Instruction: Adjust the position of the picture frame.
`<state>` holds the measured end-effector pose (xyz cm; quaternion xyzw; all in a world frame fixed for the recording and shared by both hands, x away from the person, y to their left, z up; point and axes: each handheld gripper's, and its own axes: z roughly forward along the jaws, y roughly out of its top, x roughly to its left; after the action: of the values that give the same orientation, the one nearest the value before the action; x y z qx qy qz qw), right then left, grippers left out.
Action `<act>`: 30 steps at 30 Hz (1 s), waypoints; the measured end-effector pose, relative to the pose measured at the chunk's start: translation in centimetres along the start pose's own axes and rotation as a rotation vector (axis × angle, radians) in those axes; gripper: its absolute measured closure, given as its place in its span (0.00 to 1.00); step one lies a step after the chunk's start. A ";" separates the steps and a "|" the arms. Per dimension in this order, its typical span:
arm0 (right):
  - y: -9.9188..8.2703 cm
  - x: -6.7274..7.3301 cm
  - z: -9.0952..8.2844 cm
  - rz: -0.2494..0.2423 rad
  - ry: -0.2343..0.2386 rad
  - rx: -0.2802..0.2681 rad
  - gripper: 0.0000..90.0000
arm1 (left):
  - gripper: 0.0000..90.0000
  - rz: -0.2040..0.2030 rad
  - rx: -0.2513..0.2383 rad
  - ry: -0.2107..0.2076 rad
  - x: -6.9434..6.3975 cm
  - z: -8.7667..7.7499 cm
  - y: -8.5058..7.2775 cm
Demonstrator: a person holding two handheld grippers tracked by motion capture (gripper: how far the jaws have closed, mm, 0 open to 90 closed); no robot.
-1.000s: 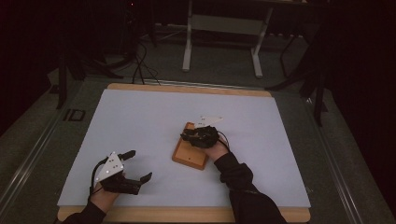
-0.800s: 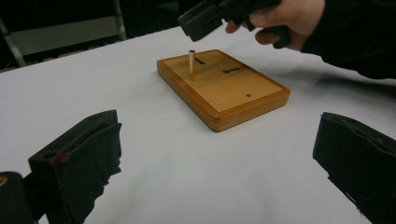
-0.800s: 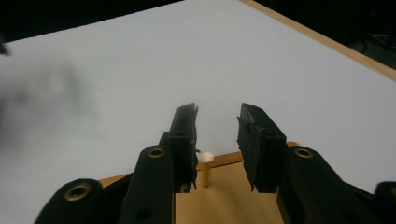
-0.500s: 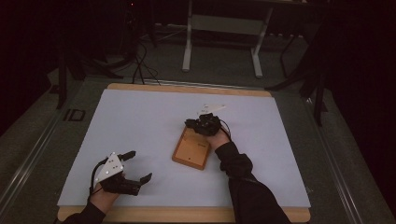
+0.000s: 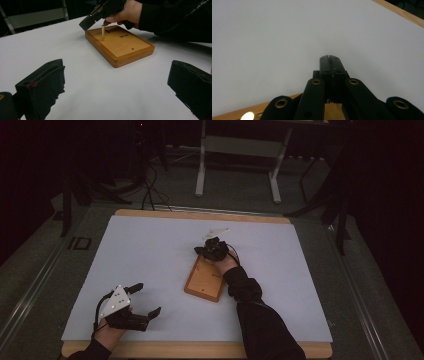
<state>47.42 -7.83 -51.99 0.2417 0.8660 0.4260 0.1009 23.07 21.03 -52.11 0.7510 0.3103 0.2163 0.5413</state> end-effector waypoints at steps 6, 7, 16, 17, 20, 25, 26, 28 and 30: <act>0.3 -0.1 0.9 -0.012 0.001 0.045 1.00 | 0.02 -0.003 -0.001 0.010 0.0 -0.2 -0.1; 0.3 -0.1 0.9 -0.012 0.001 0.045 1.00 | 0.02 -0.003 -0.001 0.010 0.0 -0.2 -0.1; 0.3 -0.1 1.5 -0.015 0.002 0.085 1.00 | 0.02 -0.003 -0.004 0.013 0.0 -0.3 -0.1; 0.3 -0.1 1.5 -0.018 -0.003 0.093 1.00 | 0.01 -0.003 -0.004 0.014 0.0 -0.3 -0.1; 0.5 -0.2 1.7 -0.014 0.005 0.115 1.00 | 0.02 -0.003 0.000 0.016 0.1 -0.3 -0.1; 0.8 0.1 1.8 -0.066 -0.017 0.149 1.00 | 0.02 0.002 -0.001 0.012 0.0 -0.3 -0.1; 0.7 0.1 1.7 -0.072 -0.019 0.149 1.00 | 0.02 0.003 0.000 0.012 0.0 -0.3 0.0; 0.6 0.0 1.5 -0.064 -0.026 0.154 1.00 | 0.02 0.002 -0.002 0.011 0.0 -0.4 -0.1; 0.4 -0.1 1.1 -0.056 -0.029 0.154 1.00 | 0.02 0.000 -0.002 0.013 0.0 -0.3 -0.1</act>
<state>48.08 -6.92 -52.41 0.2306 0.9011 0.3515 0.1063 22.85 21.30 -52.06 0.7491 0.3134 0.2214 0.5400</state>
